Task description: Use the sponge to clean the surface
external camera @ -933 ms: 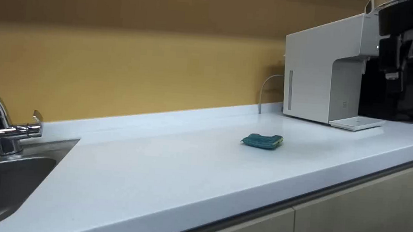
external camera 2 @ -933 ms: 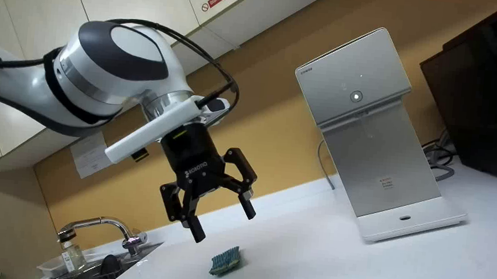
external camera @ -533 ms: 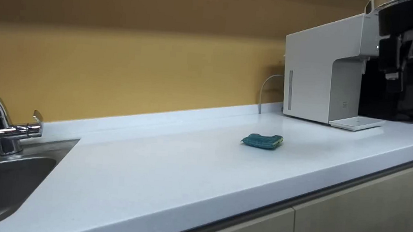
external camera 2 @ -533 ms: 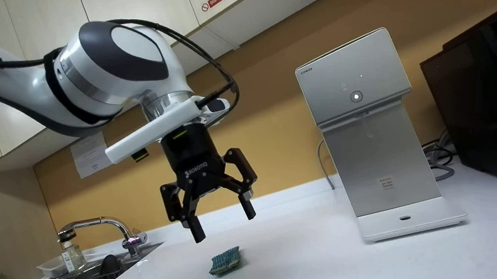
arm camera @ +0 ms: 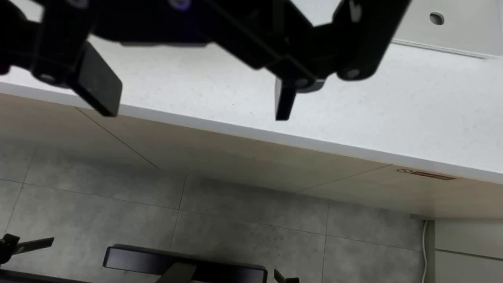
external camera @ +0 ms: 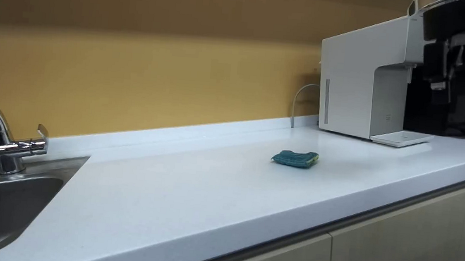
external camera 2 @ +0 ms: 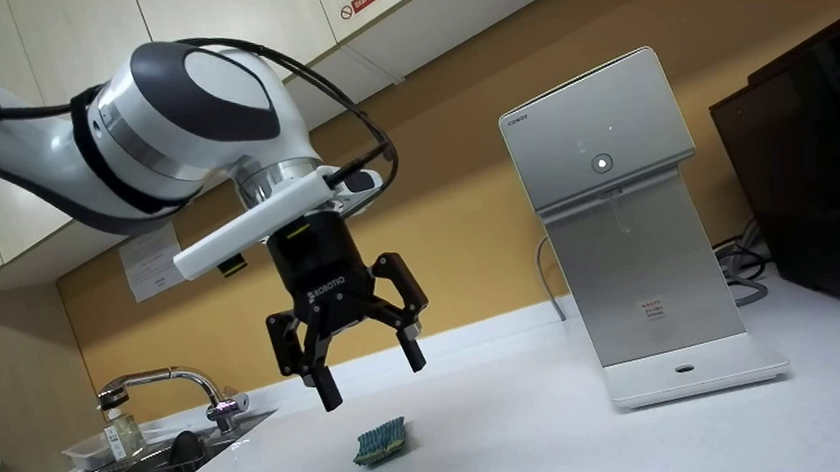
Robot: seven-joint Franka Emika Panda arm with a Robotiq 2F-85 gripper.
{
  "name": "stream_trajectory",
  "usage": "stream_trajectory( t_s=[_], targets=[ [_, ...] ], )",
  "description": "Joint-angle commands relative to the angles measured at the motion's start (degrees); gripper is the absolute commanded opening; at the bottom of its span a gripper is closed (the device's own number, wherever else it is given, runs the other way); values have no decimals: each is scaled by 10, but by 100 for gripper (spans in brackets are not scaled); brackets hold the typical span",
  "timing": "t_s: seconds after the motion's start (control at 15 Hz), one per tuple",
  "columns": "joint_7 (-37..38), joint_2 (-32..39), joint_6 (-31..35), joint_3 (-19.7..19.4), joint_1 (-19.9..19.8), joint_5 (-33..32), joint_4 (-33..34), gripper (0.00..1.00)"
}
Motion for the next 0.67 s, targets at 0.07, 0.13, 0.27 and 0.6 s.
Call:
stream_trajectory(
  t_s=[0.07, 0.13, 0.27, 0.6],
  targets=[
    [68, 17, 26, 39, 28, 30, 17, 100],
    [78, 23, 35, 48, 35, 38, 21, 100],
    [88, 40, 62, 65, 51, 52, 33, 100],
    [78, 109, 153, 92, 84, 66, 75, 100]
  ],
)
